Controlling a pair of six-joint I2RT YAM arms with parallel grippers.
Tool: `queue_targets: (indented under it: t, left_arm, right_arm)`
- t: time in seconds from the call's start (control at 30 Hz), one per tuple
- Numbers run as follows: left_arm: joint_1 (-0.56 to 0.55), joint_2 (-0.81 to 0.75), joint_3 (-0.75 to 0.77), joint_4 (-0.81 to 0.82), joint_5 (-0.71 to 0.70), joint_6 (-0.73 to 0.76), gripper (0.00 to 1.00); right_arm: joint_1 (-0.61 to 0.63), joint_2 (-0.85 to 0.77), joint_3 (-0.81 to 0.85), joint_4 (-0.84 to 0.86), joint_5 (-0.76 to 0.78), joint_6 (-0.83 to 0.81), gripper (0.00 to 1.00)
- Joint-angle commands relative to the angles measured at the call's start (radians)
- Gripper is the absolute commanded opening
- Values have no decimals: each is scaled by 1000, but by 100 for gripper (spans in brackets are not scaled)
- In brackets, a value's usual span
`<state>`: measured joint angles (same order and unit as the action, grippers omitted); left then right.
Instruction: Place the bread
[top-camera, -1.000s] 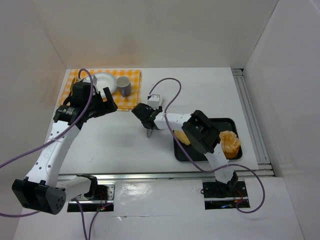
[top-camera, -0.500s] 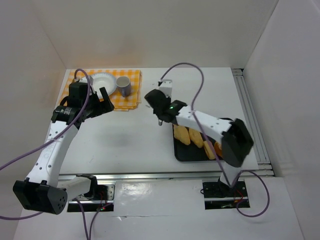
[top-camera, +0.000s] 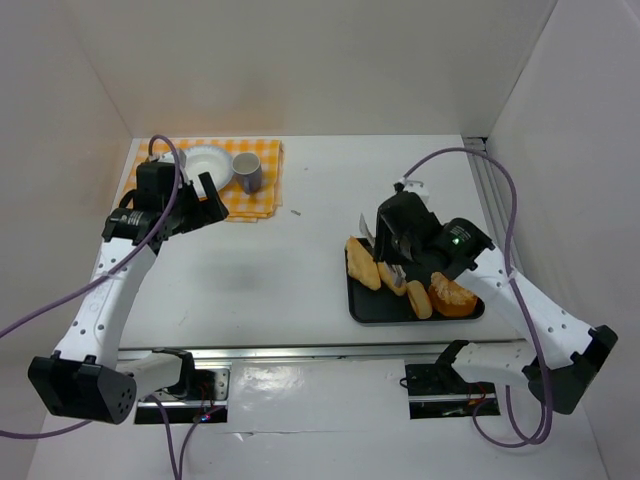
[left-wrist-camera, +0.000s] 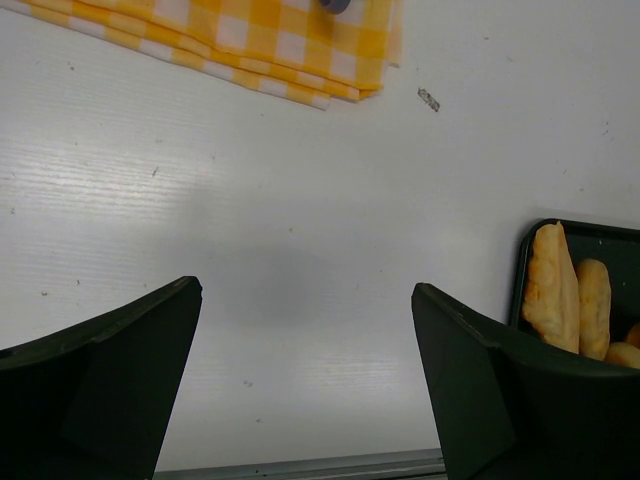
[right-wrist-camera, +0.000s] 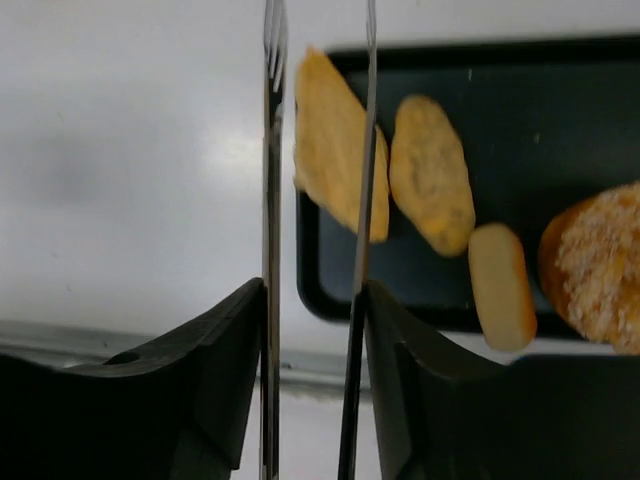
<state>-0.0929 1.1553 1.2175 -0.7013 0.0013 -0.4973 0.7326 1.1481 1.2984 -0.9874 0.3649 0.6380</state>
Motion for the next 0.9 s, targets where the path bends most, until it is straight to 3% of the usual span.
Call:
queue_targets:
  t: [0.0,0.37,0.6,0.87]
  left_arm:
    - [7,9,33,26,17,22,100]
    - [7,9,33,26,40,22,100]
    - [7,18,24,26,40,22,100]
    - [7,27,46,26,40,22,100]
  right_arm:
    - [2,-22,-71,-114,-147,19,53]
    - [41,39,-63,-76,-208,-32,60]
    - [83,85,-108,-43,-159,-35,60]
    - [93,128,-85,-79,-126,-46,49]
